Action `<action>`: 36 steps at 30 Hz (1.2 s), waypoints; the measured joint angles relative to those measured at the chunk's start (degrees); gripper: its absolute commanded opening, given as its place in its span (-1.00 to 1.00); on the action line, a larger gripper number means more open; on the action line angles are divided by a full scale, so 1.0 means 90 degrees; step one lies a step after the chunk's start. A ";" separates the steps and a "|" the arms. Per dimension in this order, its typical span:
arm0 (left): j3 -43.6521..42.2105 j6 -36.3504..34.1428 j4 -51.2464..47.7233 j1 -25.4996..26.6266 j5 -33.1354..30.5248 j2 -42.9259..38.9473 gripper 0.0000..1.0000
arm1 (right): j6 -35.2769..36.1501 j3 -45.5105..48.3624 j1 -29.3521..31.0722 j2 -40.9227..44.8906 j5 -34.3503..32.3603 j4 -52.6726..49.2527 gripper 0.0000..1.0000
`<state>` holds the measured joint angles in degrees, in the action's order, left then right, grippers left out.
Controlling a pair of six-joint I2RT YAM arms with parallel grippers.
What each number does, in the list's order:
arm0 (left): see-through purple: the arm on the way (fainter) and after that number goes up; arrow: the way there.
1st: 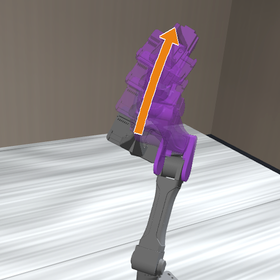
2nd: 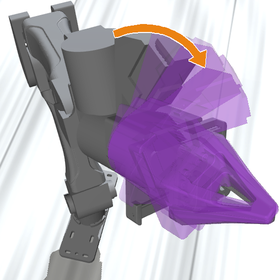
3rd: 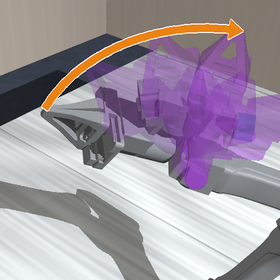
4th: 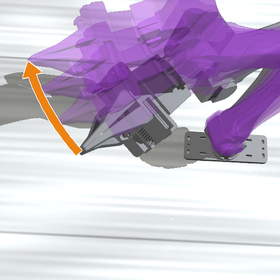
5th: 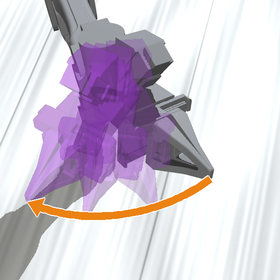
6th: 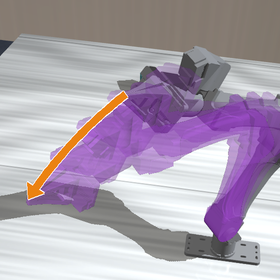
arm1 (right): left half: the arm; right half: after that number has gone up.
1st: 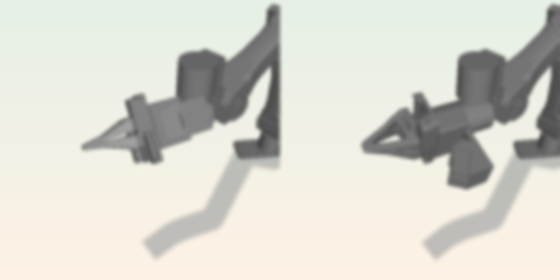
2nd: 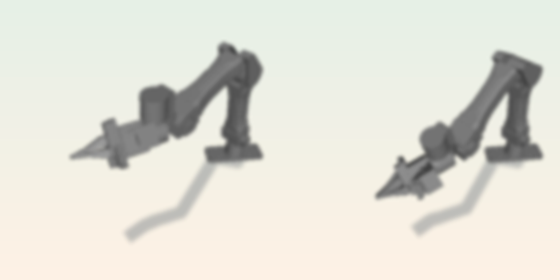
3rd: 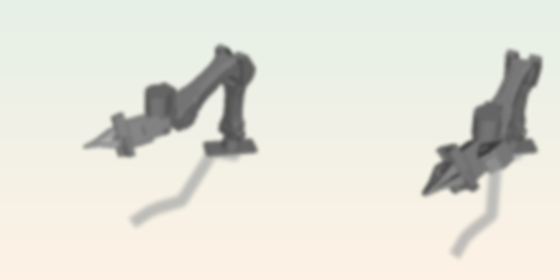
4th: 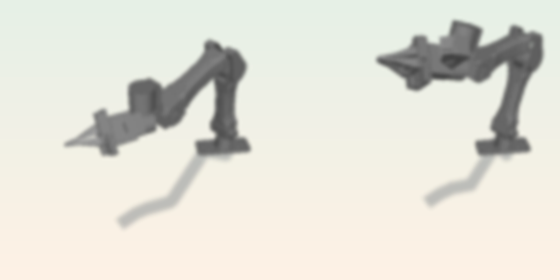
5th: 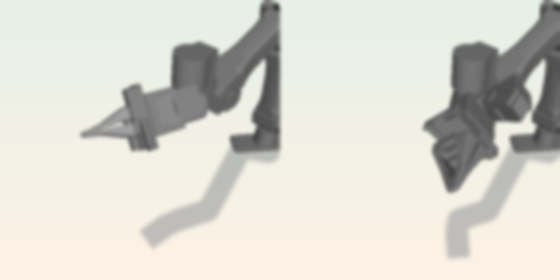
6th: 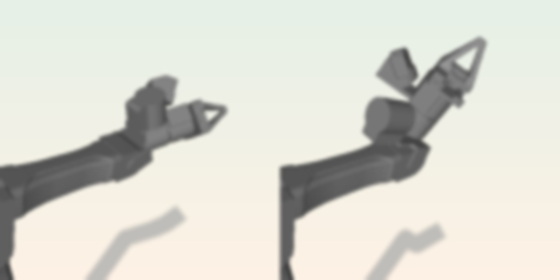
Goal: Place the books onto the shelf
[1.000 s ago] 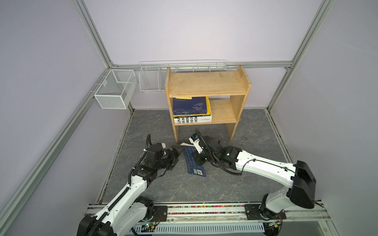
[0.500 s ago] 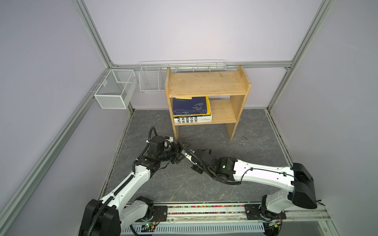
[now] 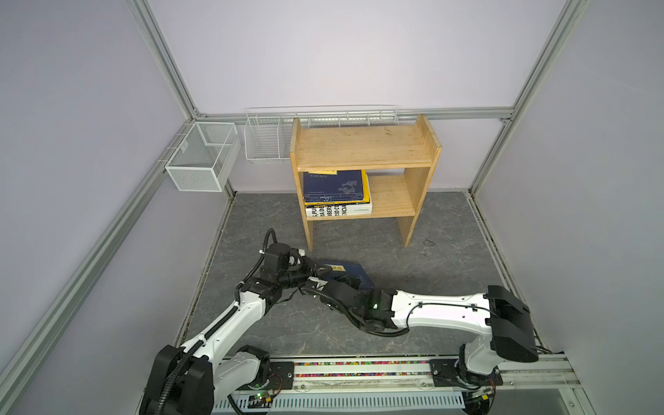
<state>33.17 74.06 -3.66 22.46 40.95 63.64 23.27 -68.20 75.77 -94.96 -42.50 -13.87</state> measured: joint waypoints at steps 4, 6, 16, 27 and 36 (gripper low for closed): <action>0.0083 -0.0279 -0.0041 0.0000 0.0080 0.0163 -1.00 | -0.0146 0.0002 0.0061 0.0036 0.0119 0.0148 0.44; 0.0177 -0.0464 -0.0153 -0.0032 0.0104 0.0187 -1.00 | -0.0345 0.0022 0.0051 0.0172 0.0316 0.0131 0.60; 0.1518 -0.2161 -0.1557 -0.0651 0.0330 -0.0481 -1.00 | -0.2382 0.0165 -0.1724 0.3024 0.2419 -0.0121 0.78; 0.4112 -0.4078 -0.2453 -0.0651 0.0296 -0.1214 -1.00 | -0.5646 0.0005 -0.4648 0.3286 0.6805 0.0440 0.78; 0.5027 -0.4051 -0.1547 -0.0656 0.1020 0.0010 -1.00 | -0.6982 0.0223 -0.4755 0.3269 0.9022 0.2108 0.86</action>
<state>78.41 37.60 -17.58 16.56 50.13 63.72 -39.57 -66.19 32.97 -65.54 38.70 5.10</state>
